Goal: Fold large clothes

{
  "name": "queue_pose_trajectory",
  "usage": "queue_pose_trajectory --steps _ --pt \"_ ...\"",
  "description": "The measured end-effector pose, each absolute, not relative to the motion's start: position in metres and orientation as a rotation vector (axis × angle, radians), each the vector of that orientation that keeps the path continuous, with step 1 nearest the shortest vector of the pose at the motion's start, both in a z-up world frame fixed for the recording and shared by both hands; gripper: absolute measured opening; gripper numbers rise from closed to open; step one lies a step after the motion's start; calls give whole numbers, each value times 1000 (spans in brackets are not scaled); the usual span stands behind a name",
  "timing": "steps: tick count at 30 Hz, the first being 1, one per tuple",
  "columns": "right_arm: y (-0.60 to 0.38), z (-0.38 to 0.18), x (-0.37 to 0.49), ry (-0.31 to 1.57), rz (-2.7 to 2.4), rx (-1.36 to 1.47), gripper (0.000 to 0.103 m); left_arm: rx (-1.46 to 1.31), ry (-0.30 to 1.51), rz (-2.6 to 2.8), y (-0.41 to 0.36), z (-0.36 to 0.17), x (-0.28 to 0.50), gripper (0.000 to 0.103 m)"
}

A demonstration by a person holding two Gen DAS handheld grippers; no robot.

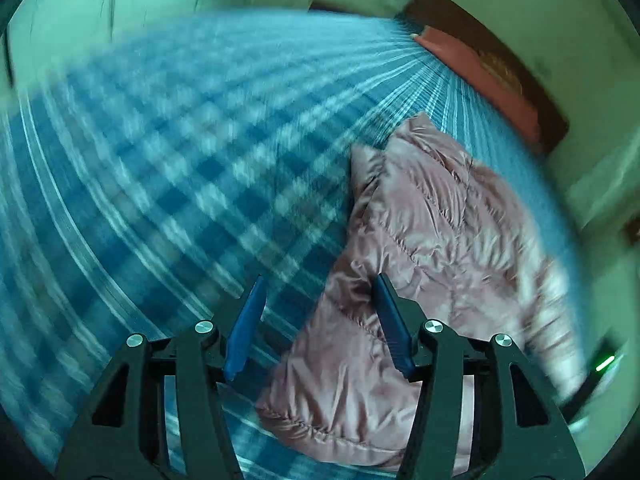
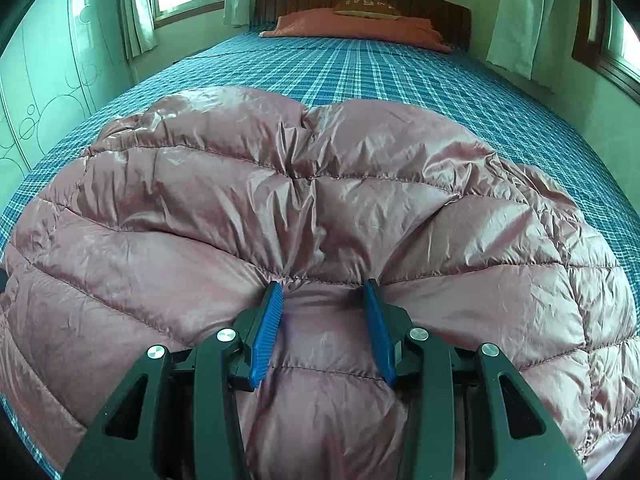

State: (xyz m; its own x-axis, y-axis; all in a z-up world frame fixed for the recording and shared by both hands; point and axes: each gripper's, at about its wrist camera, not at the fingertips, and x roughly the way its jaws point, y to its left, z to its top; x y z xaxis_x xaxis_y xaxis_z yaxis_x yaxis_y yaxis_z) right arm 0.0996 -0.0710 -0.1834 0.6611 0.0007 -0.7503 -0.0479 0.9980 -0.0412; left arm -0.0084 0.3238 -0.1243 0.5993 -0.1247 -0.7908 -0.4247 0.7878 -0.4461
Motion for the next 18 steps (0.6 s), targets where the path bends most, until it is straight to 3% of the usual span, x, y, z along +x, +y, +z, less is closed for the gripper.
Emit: queue_pose_trajectory --steps 6,18 --pt "-71 -183 99 847 27 -60 42 -984 900 55 329 -154 -3 58" --pt "-69 -182 98 843 22 -64 42 -1052 896 -35 313 -166 30 60"
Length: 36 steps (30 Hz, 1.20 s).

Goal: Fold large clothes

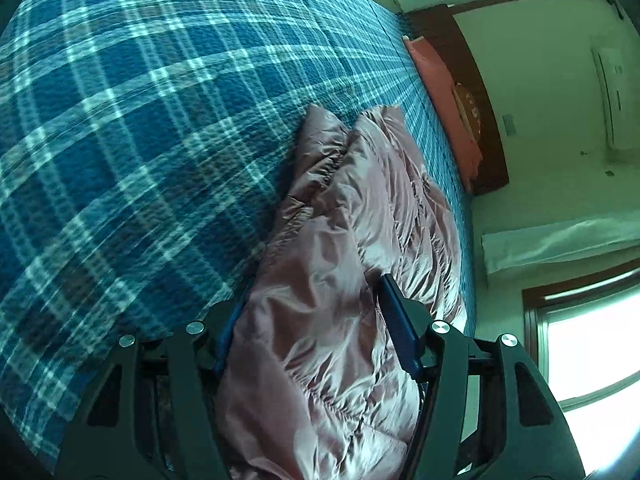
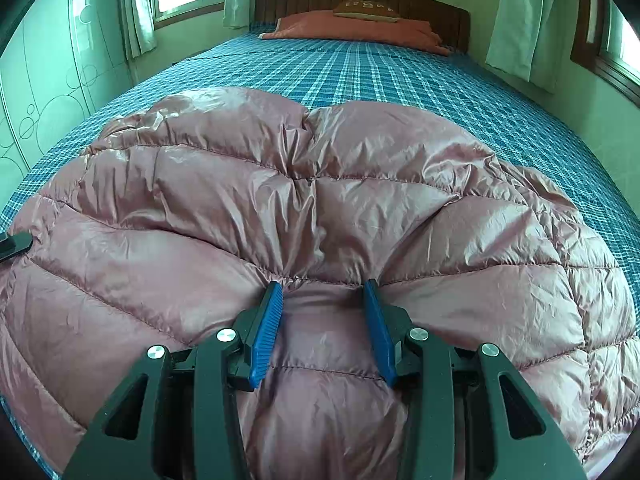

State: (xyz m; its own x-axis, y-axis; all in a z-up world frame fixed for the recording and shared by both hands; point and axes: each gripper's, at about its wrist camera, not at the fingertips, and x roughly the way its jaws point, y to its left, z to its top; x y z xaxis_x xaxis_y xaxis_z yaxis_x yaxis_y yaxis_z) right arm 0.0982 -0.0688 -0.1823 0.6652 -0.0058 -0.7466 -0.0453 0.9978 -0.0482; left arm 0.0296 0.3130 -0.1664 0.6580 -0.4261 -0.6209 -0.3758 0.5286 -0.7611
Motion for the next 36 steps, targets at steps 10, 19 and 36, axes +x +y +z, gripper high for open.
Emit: queue_pose_trajectory --steps 10,19,36 --pt "-66 -182 97 840 19 -62 42 -1046 896 -56 314 -170 36 59" --pt "-60 -182 97 837 10 -71 42 -997 897 -102 297 -169 58 53" --pt "-55 -183 97 835 1 -78 42 -808 772 -89 281 -117 37 17"
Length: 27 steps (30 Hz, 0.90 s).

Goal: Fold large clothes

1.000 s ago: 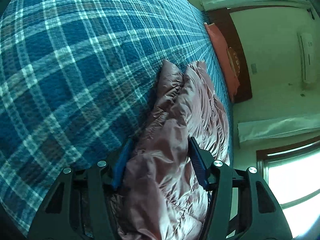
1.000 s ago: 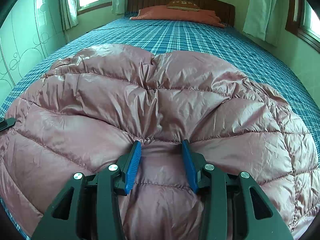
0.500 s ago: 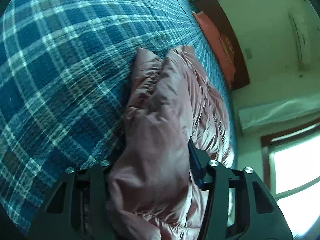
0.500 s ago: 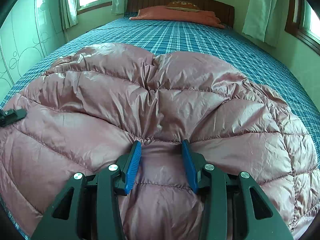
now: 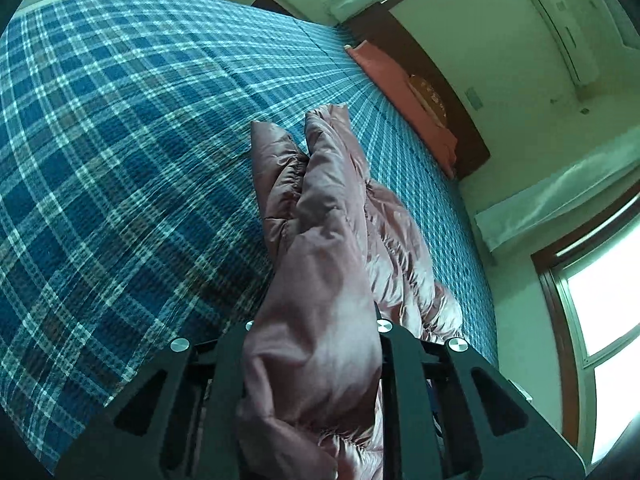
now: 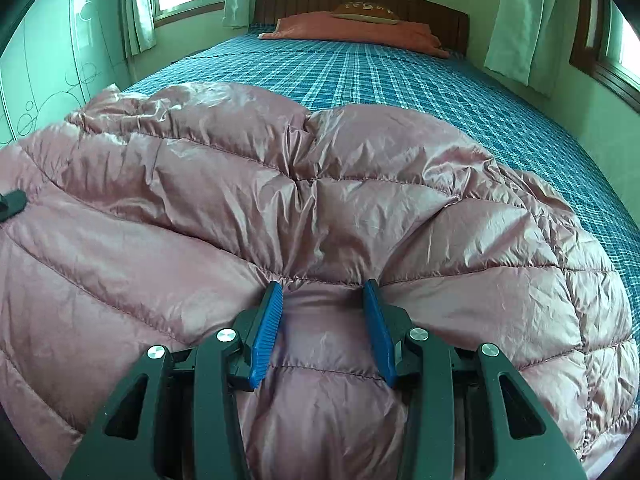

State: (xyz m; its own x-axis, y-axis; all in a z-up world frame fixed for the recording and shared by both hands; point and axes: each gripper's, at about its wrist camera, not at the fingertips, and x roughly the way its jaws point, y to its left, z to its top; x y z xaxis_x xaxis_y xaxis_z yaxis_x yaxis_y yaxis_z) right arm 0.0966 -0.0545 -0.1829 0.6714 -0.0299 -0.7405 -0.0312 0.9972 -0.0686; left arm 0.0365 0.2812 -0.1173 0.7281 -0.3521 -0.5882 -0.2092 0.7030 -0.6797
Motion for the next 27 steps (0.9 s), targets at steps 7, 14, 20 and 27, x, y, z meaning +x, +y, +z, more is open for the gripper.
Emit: queue_pose_trajectory --steps 7,14,20,27 --pt "-49 -182 96 834 -13 -100 42 -787 787 -60 280 -120 34 17" --pt "-64 -162 86 825 -40 -121 42 -778 799 -51 282 -122 34 17" --pt "-114 -139 55 786 -149 -138 42 -764 796 -45 279 -117 33 17" --pt "-177 -145 18 810 -320 -151 42 -708 785 -42 271 -106 32 17"
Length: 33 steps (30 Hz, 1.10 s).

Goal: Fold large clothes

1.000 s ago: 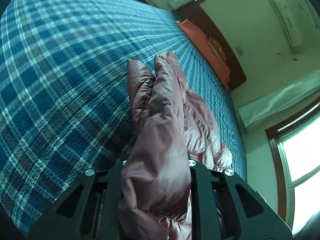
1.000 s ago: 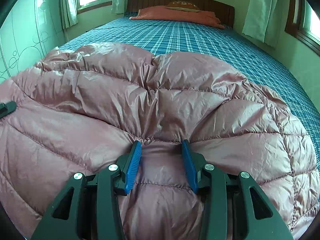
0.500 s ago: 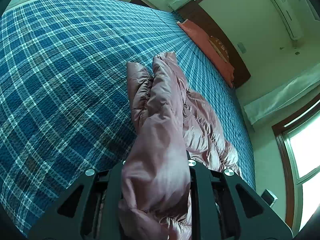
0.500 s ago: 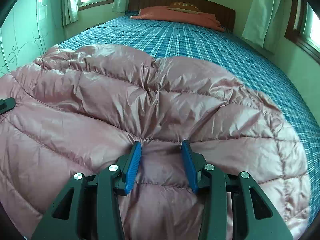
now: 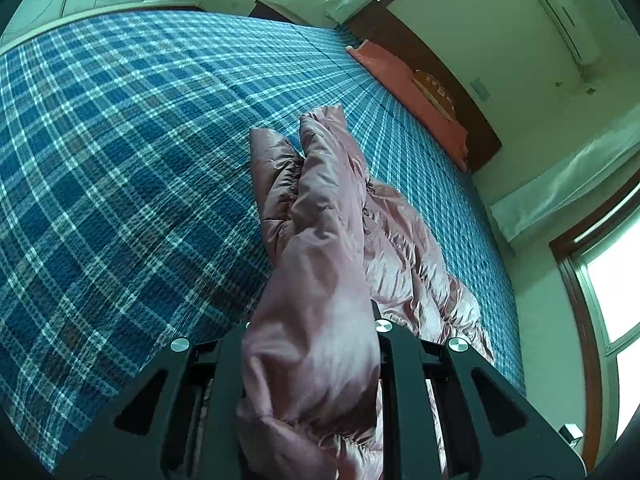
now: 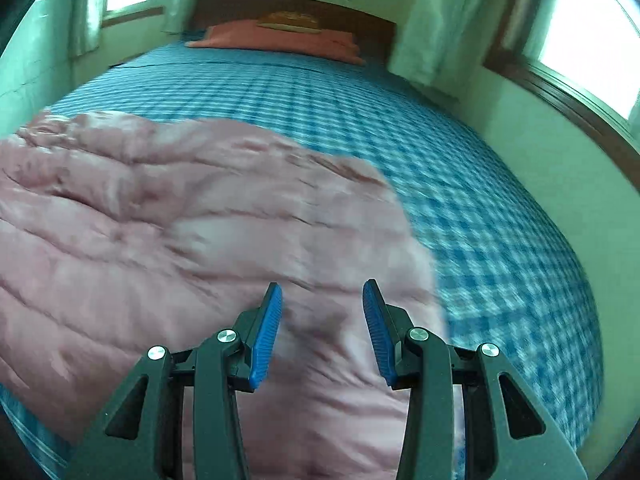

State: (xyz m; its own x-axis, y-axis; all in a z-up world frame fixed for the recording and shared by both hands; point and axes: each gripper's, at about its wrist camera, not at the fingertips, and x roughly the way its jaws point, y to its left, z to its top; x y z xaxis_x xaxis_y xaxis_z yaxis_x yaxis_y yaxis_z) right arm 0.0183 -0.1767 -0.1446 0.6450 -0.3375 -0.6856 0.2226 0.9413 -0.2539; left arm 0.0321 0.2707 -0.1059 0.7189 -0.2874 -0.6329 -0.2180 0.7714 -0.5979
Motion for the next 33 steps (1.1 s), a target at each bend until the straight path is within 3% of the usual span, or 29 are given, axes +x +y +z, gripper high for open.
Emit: queue_pose_trajectory --steps 11,33 --pt "-192 -185 10 839 -353 -118 42 -582 748 -60 240 -73 32 17" --pt "-185 -189 8 821 -352 -149 42 -333 729 -120 164 -43 36 17"
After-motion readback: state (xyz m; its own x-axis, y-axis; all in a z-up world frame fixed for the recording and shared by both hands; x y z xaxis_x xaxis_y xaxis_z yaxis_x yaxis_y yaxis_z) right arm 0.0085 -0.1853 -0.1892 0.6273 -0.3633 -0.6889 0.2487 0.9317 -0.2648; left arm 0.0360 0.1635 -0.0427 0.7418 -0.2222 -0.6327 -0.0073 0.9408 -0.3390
